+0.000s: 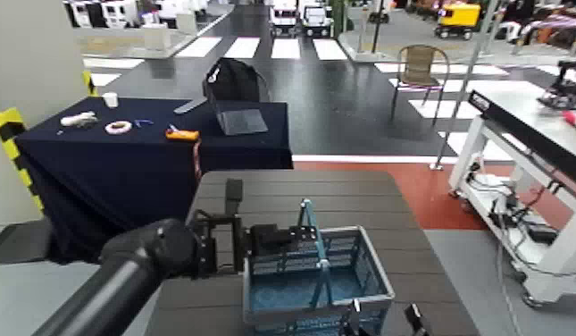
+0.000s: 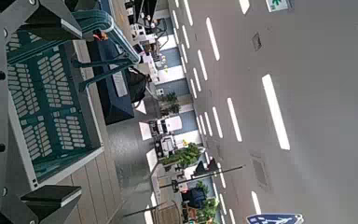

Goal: Place the crate on the table.

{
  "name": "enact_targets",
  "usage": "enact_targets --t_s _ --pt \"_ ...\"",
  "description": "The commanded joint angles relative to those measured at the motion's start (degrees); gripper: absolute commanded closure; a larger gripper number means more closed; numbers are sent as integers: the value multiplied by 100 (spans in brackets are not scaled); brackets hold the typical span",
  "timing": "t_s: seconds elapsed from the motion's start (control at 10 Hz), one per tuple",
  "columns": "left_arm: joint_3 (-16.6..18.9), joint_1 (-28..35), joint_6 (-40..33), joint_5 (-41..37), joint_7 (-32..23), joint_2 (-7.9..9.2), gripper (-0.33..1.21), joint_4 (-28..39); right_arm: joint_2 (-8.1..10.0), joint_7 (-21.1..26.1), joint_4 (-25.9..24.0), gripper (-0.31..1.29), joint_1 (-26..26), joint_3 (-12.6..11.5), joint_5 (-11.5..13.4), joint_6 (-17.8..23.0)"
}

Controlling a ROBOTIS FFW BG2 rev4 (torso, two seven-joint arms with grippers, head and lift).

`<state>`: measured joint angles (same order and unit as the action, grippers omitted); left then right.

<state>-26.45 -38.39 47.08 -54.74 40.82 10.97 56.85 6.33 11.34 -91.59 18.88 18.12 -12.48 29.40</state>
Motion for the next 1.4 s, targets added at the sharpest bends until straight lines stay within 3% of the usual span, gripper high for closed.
enact_targets --t_s 0.1,0.4,0.6,0.9,1.4 --pt "896 771 -313 543 -804 212 12 1487 -9 0 -35 13 19 -28 9 -22" --pt "1687 1923 -1087 1308 -2069 309 12 3210 -18 0 -52 13 45 -98 17 -40" --pt "1907 2740 -2009 1923 -2755 212 12 3913 -27 0 -78 13 72 -142 35 -31" --pt "2047 3680 -3222 2784 -3238 -60 12 4256 -62 0 -122 13 133 -247 193 -22" --pt "1907 4911 -5384 3645 -3994 -60 12 4177 -70 18 -210 13 195 -353 431 -13"
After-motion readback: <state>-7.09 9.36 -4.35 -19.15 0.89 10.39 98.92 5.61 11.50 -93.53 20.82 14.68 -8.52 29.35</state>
